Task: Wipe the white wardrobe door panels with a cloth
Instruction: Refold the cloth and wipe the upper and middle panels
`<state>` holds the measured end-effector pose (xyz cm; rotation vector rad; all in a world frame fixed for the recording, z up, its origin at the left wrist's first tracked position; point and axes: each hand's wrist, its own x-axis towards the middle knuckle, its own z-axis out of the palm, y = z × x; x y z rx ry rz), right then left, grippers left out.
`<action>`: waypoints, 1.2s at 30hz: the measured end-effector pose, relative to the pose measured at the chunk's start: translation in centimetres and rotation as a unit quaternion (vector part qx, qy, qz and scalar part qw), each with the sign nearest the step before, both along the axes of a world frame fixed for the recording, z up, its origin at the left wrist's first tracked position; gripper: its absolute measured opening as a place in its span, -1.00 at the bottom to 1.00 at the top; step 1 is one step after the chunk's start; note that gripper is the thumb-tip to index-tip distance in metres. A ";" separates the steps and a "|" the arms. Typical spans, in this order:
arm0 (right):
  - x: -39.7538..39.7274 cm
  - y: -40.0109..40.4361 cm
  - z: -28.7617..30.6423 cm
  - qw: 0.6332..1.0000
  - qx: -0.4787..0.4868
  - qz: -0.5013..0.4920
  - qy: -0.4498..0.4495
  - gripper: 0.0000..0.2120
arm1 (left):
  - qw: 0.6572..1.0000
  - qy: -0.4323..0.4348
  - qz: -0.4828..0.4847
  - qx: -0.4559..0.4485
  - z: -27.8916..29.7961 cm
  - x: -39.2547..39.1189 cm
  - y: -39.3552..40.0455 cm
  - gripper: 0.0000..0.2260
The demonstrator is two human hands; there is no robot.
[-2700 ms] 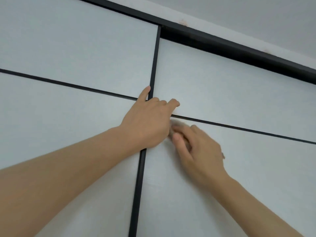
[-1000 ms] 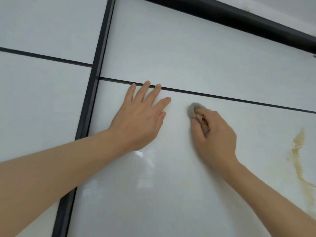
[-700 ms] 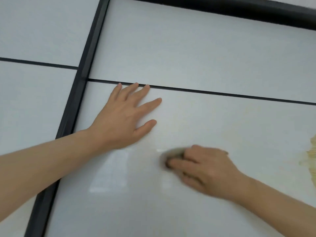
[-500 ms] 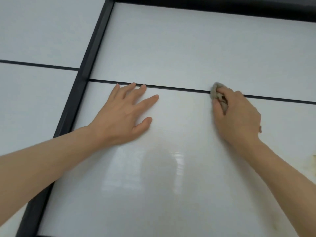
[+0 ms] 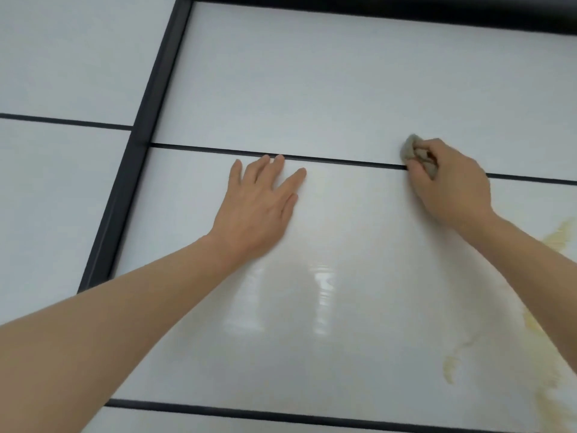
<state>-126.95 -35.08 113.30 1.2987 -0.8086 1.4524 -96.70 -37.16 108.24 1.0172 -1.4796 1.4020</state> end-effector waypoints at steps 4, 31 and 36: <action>5.2 -0.2 -4.4 0.999 0.010 0.008 -0.037 -0.77 | 1.000 -0.004 0.005 -0.001 0.3 0.2 -0.1 -0.53; 2.5 0.7 -16.4 0.885 0.052 -0.058 0.459 -0.78 | 0.999 -0.036 0.021 0.024 0.8 -0.1 1.3 -0.52; -4.2 1.8 -3.0 0.993 0.044 0.025 -0.105 -0.73 | 0.998 0.013 -0.008 0.060 0.3 -3.3 2.1 -0.57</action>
